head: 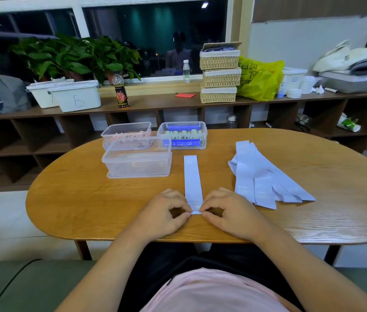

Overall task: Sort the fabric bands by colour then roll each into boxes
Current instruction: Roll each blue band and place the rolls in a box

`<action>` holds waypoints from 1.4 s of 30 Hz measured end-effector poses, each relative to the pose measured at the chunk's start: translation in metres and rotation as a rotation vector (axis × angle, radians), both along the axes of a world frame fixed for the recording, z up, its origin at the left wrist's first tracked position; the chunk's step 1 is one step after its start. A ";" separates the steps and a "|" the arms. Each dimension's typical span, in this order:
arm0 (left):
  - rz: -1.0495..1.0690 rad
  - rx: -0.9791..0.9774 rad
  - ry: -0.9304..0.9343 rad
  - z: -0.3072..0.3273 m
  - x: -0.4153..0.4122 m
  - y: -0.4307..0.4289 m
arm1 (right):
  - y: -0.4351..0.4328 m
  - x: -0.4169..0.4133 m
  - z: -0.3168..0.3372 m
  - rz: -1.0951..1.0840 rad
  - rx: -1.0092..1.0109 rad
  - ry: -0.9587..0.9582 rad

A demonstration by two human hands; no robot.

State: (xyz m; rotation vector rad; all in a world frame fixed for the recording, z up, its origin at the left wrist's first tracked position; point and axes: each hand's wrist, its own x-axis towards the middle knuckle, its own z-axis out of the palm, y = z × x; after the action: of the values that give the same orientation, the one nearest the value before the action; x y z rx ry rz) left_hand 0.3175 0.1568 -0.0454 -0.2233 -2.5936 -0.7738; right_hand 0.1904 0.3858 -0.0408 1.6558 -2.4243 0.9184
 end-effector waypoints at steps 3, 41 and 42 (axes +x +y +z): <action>0.010 -0.022 0.011 -0.001 -0.001 0.001 | -0.001 -0.001 0.000 -0.001 0.010 -0.002; 0.230 -0.310 -0.081 0.001 0.006 0.009 | -0.005 0.004 -0.001 -0.081 0.063 0.224; 0.230 -0.307 -0.081 0.001 0.006 0.008 | -0.006 0.004 -0.001 -0.047 0.060 0.226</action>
State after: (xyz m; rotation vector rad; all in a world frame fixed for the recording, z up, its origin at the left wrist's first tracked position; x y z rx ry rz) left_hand 0.3235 0.1651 -0.0444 0.0191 -2.7429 -0.3084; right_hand 0.1946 0.3803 -0.0418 1.6153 -2.3479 0.6201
